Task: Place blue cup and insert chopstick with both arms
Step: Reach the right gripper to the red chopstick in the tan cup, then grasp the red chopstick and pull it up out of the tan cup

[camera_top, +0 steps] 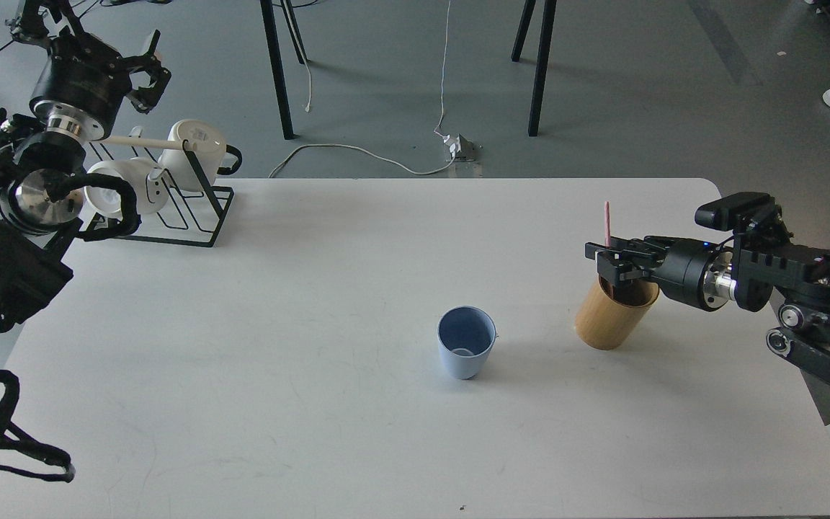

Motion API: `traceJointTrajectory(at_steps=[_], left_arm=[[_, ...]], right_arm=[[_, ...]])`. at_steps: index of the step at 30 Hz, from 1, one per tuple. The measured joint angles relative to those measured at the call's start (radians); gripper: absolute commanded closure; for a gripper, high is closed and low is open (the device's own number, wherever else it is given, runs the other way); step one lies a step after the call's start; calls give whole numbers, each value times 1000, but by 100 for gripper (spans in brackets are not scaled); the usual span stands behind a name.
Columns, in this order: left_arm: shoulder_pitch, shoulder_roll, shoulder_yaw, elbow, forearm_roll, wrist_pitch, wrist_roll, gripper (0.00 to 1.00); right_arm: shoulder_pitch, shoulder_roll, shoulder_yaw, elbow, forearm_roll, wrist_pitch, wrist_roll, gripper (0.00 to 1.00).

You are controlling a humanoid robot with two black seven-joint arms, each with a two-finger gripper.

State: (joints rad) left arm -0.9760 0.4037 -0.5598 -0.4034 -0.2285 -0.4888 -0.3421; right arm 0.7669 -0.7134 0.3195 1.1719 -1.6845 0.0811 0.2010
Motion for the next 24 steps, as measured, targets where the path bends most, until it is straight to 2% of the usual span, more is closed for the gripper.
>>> traceJointTrajectory(at_steps=[5, 12, 24], left_arm=[[-1, -1, 0, 0, 0, 0, -3, 1], [-3, -4, -2, 0, 0, 0, -6, 1], [-8, 9, -2, 0, -1, 0, -4, 1]], right_arm=[[1, 4, -2, -16, 0, 0, -8, 100], [2, -10, -5, 15, 4, 0, -4, 100], [99, -281, 97, 303, 23, -1, -6, 100]])
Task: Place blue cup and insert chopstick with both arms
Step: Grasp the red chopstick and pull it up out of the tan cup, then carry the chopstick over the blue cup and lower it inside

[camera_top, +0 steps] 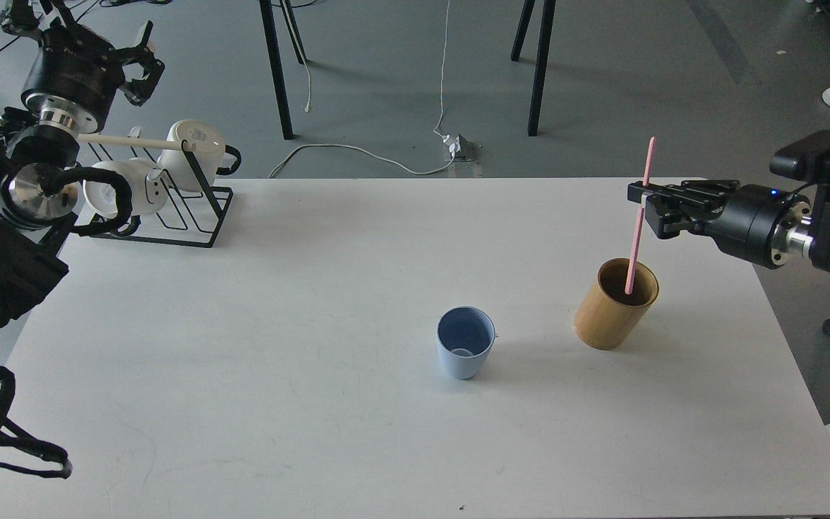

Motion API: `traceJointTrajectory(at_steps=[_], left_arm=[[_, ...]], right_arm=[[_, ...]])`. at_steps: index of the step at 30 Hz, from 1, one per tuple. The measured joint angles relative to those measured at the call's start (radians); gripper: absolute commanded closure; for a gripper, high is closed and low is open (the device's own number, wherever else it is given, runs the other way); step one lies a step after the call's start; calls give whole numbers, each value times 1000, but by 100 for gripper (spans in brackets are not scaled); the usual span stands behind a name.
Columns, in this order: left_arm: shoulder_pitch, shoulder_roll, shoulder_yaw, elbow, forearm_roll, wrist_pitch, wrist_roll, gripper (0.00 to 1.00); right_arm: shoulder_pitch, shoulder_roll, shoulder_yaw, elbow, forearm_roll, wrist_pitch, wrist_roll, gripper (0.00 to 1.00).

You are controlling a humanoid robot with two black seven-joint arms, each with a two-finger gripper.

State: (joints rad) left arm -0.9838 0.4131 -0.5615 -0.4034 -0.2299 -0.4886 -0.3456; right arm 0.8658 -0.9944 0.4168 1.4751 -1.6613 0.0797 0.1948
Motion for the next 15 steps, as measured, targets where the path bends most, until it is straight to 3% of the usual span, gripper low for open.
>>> traceJointTrajectory(at_steps=[5, 11, 15], left_arm=[[-2, 8, -1, 0, 0, 0, 2, 1], [-3, 12, -1, 0, 0, 0, 2, 1], [-3, 18, -1, 0, 0, 0, 2, 1]], right_arm=[[103, 22, 43, 25, 55, 0, 0, 100], [136, 229, 43, 20, 79, -3, -6, 100], [115, 347, 10, 4, 81, -3, -35, 100]])
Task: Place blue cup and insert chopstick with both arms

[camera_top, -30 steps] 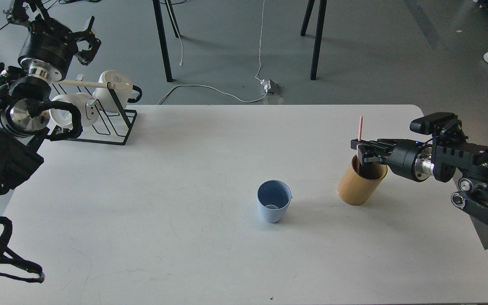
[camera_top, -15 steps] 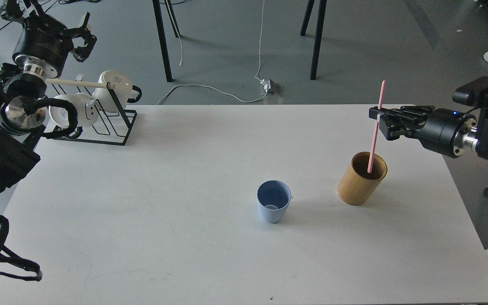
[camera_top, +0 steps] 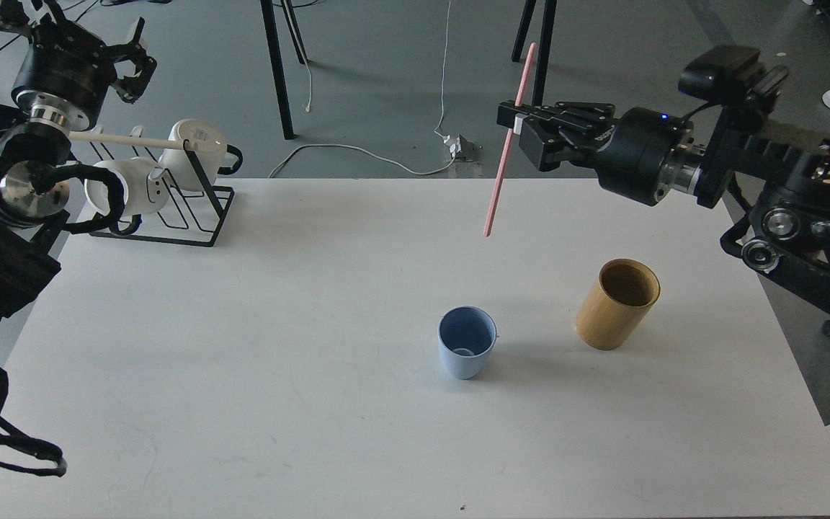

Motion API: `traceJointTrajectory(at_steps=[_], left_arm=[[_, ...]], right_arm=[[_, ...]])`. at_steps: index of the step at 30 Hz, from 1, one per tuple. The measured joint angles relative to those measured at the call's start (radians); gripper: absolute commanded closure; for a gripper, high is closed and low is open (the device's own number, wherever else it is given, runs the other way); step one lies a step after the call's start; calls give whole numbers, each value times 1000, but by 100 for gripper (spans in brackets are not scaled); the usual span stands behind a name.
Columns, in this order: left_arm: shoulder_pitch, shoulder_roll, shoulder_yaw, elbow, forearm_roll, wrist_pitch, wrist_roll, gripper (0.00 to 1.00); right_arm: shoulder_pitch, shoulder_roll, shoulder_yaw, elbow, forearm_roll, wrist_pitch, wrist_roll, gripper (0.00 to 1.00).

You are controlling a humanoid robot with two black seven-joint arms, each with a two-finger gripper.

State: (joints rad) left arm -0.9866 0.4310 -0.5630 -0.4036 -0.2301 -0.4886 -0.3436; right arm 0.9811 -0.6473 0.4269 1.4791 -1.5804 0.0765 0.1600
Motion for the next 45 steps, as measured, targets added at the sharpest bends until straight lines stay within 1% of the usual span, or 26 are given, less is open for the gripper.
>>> traceJointTrajectory(at_steps=[3, 7, 19, 22, 25, 31, 39, 40, 41, 42, 43, 44, 45], left_arm=[[3, 6, 0, 0, 0, 0, 0, 1], [6, 8, 0, 0, 0, 0, -3, 1], [7, -3, -3, 0, 0, 0, -3, 1], [7, -5, -3, 0, 0, 0, -4, 1], [7, -5, -3, 0, 0, 0, -5, 1], [7, -3, -3, 0, 0, 0, -5, 1], [12, -2, -5, 0, 0, 0, -6, 1], [12, -2, -5, 0, 0, 0, -6, 1], [12, -2, -5, 0, 0, 0, -6, 1], [12, -2, -5, 0, 0, 0, -6, 1], [12, -2, -5, 0, 0, 0, -6, 1], [12, -1, -6, 0, 0, 0, -6, 1], [12, -1, -6, 0, 0, 0, -6, 1]], right_arm=[[-23, 55, -32, -28, -3, 0, -8, 100], [-52, 90, -67, -68, -14, 0, -8, 100], [-159, 109, -97, -72, -34, 2, -8, 99], [-172, 133, -99, -83, -36, -2, -8, 95], [-193, 155, -100, -98, -38, -4, -9, 87], [-204, 168, -100, -105, -38, -5, -11, 78], [-207, 157, -100, -104, -38, -5, -11, 53], [-208, 156, -100, -102, -37, -5, -11, 48], [-208, 155, -100, -100, -36, -5, -11, 39], [-209, 152, -96, -98, -34, -6, -9, 24], [-209, 149, -89, -96, -31, -8, -7, 3], [-206, 145, -76, -93, -28, -11, -4, 0], [-201, 141, -50, -91, -24, -15, -1, 0]])
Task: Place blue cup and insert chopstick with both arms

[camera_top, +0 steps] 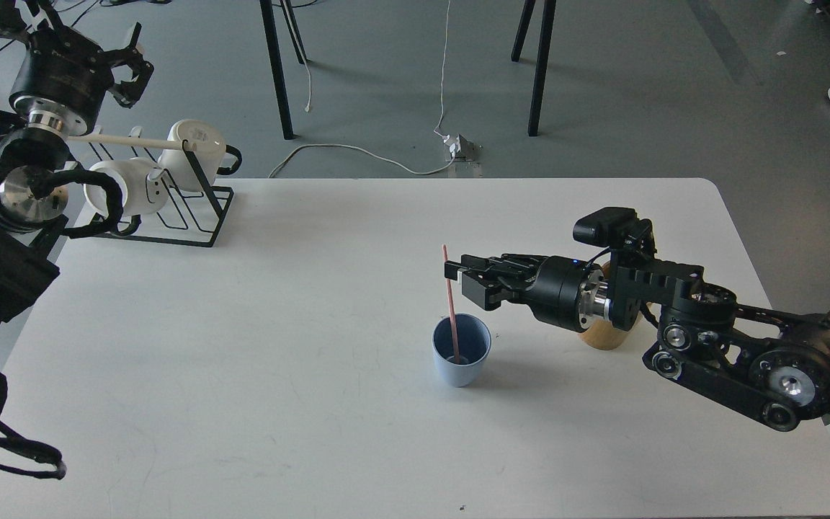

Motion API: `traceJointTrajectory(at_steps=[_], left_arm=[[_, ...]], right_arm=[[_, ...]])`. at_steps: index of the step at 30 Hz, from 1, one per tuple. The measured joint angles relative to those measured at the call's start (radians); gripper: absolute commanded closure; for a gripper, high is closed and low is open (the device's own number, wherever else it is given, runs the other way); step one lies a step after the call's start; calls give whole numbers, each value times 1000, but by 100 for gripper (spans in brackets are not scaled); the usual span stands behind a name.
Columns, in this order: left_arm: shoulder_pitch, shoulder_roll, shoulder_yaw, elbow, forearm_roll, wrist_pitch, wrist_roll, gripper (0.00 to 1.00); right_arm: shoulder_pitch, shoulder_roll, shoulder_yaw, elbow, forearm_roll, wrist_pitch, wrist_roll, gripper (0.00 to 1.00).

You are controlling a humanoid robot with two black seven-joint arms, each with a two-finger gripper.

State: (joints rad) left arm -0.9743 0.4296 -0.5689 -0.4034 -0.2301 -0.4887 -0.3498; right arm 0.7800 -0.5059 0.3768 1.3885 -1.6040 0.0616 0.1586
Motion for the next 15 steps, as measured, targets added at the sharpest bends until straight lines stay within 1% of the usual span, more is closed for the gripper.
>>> traceJointTrajectory(at_steps=[4, 6, 9, 12, 15], left_arm=[[-2, 3, 0, 0, 0, 0, -1, 1], [-3, 6, -1, 0, -1, 0, -2, 1], [-3, 7, -5, 0, -4, 0, -3, 1], [-4, 0, -16, 0, -8, 0, -6, 1], [-8, -4, -30, 0, -8, 0, -11, 1]], right_arm=[[7, -11, 196, -11, 17, 2, 2, 0], [7, -13, 299, -39, 64, 8, 0, 0], [8, -16, 407, -97, 210, 11, -1, 0], [18, -24, 475, -174, 378, 12, 1, 0], [32, -27, 535, -245, 518, 10, 22, 0]])
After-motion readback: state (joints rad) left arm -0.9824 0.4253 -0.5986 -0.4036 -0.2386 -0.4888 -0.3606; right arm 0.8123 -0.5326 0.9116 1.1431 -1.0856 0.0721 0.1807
